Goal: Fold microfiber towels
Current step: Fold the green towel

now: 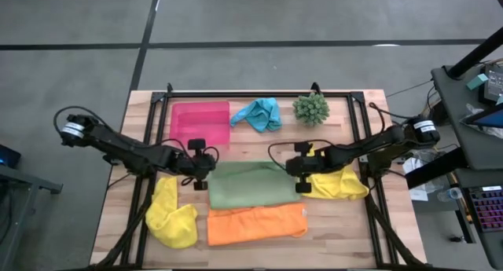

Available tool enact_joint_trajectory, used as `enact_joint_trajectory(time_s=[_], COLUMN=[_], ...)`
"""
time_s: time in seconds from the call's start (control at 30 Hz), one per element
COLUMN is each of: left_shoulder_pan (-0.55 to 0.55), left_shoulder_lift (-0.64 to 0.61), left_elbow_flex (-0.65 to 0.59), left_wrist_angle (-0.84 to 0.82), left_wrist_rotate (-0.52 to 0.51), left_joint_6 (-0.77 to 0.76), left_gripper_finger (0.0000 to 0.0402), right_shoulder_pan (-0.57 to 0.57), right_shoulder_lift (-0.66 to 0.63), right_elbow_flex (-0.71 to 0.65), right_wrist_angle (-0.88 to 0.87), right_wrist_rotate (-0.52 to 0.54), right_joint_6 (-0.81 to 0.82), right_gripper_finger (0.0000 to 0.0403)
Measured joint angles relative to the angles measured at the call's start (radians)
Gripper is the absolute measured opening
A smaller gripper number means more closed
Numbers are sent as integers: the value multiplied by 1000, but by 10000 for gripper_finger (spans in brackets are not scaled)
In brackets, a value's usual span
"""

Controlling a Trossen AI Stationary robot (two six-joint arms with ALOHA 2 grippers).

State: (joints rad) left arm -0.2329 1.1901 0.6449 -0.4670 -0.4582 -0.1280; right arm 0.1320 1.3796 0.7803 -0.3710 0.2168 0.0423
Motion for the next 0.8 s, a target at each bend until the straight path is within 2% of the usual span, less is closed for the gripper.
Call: enact_joint_trajectory(time_s=[0.23,0.5,0.8], left_shoulder_pan=[60,91,98], left_shoulder_lift=[35,83,151], left_elbow_flex=[-4,-13,-12], left_wrist_angle=[3,5,13], left_wrist_rotate=[-105,-107,-127], left_joint_6=[-22,-23,-24], left_gripper_finger=[1,1,1], right_shoulder_pan=[-88,-177,-227], right_shoulder_lift=[-25,-24,-23], right_elbow_flex=[0,0,0], right_wrist_angle=[2,8,18], right_wrist_rotate=[22,31,30], right_joint_6=[-9,-31,-54], right_gripper_finger=[8,8,15])
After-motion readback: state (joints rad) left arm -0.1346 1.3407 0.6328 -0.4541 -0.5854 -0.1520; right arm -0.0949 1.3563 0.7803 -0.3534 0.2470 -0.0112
